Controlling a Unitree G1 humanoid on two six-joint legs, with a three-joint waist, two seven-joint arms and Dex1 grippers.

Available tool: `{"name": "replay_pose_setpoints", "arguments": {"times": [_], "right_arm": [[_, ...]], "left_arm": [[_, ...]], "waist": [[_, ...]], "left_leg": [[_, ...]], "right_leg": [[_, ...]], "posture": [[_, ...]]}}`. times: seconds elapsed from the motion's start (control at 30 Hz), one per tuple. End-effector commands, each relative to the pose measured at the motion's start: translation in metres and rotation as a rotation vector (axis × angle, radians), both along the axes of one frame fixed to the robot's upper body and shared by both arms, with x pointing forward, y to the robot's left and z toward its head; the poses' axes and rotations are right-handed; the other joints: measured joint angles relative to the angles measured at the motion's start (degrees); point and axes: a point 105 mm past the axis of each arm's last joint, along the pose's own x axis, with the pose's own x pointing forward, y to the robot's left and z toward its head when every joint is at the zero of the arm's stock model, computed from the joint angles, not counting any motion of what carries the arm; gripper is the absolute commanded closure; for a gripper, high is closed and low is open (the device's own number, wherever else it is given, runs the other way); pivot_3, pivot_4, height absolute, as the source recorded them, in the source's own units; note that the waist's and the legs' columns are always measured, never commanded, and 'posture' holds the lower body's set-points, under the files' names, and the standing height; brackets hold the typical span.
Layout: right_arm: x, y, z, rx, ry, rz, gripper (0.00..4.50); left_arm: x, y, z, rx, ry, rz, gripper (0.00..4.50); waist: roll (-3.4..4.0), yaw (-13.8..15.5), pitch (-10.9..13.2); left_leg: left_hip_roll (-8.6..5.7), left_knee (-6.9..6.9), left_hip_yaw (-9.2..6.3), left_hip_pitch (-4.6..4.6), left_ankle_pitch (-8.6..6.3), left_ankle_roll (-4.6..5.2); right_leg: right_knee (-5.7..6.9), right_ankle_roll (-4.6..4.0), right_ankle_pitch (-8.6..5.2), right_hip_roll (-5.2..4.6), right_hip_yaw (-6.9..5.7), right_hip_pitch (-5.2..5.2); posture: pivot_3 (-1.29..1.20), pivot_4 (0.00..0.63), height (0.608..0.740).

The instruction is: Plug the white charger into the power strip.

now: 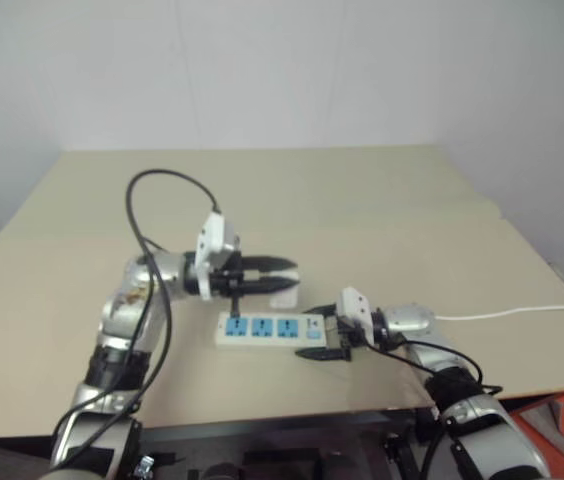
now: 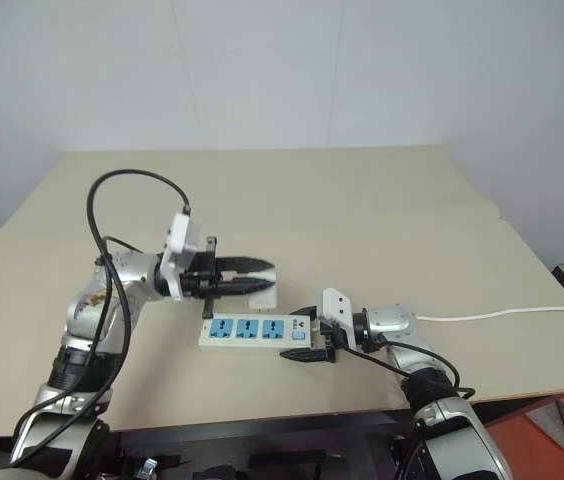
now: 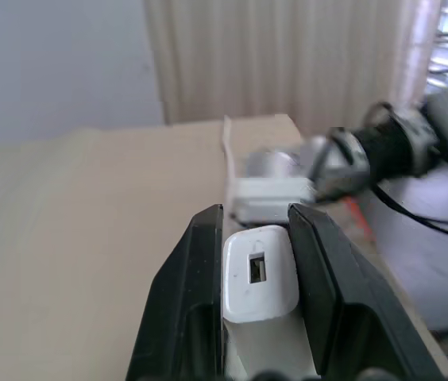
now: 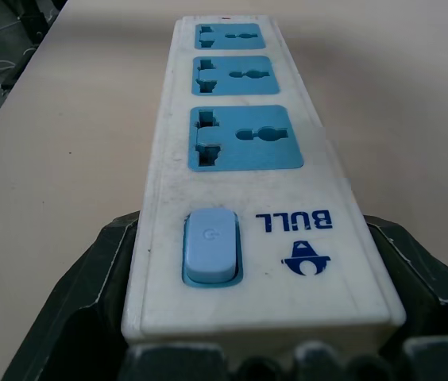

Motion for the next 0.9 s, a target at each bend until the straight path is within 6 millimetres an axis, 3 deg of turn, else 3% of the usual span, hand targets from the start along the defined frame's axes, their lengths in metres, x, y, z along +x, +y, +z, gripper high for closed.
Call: {"name": "replay_pose_setpoints", "arguments": {"times": [0.03, 0.47, 0.9], "right_arm": [[-0.009, 0.007, -0.017, -0.07, 0.028, 0.05, 1.07], [-0.007, 0.009, -0.018, -0.062, 0.016, 0.021, 1.07], [-0.006, 0.011, -0.017, -0.053, 0.012, 0.012, 1.07]], "left_arm": [[-0.007, -0.009, 0.0, 0.008, -0.067, -0.041, 3.54], [-0.002, -0.031, -0.017, -0.015, -0.131, -0.037, 3.54], [0.001, -0.01, -0.043, 0.082, -0.11, -0.002, 3.54]], "waist": [[0.0, -0.02, 0.0], [0.01, -0.06, -0.02], [0.01, -0.06, -0.03]], "left_leg": [[0.02, 0.0, 0.03, 0.02, -0.01, 0.0], [0.42, 0.01, 0.44, 0.25, -0.16, -0.08], [0.5, -0.01, 0.58, 0.32, -0.21, -0.04]], "right_leg": [[0.01, 0.0, 0.0, 0.03, 0.05, 0.0], [-0.01, -0.11, 0.06, 0.4, 0.36, 0.01], [-0.04, -0.12, 0.06, 0.46, 0.43, 0.0]], "posture": [[0.0, 0.15, 0.74], [0.0, 0.15, 0.74], [0.0, 0.15, 0.74]]}}
